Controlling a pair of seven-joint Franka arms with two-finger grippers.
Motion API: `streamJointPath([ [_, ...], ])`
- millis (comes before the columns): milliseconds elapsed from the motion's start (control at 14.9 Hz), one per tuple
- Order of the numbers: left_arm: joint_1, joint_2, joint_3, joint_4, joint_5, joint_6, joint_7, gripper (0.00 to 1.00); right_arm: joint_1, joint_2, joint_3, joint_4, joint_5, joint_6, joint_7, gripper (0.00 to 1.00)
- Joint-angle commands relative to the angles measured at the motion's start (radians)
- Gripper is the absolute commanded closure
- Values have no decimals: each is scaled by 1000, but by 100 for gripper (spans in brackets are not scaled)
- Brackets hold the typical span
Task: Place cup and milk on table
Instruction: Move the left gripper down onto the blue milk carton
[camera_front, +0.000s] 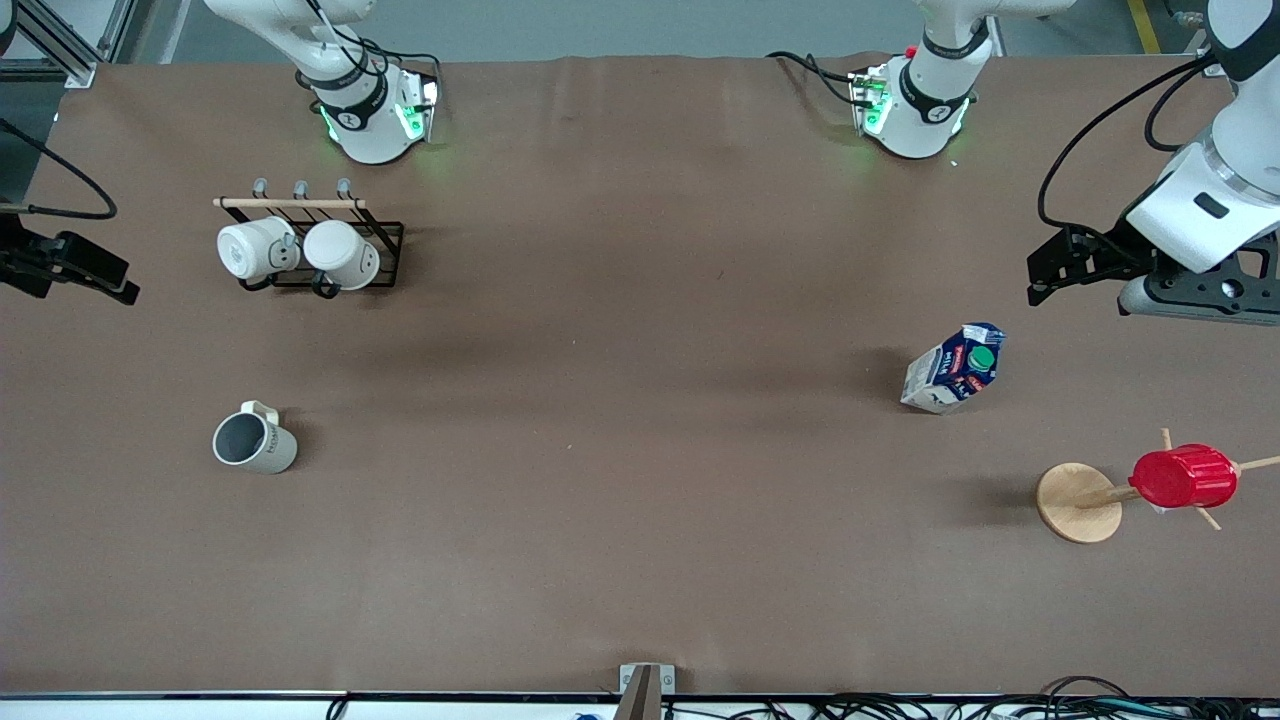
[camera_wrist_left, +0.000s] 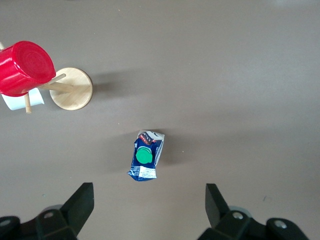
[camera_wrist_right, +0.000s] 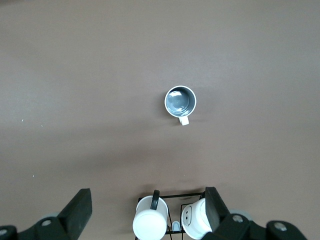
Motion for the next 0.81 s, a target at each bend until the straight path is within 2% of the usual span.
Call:
streamJointPath([
  [0,7,-10,-10,-7,-7,-8,-7,2,-3,-8,1,-10,0,7,-11,0],
  [336,12,-1,-9,-6,-7,-8,-11,2,-3,-8,1,-10,0,5,-11,0],
  [738,29,69,-1,-9,-3,29,9,2,-5,-8,1,-10,0,5,-11,0],
])
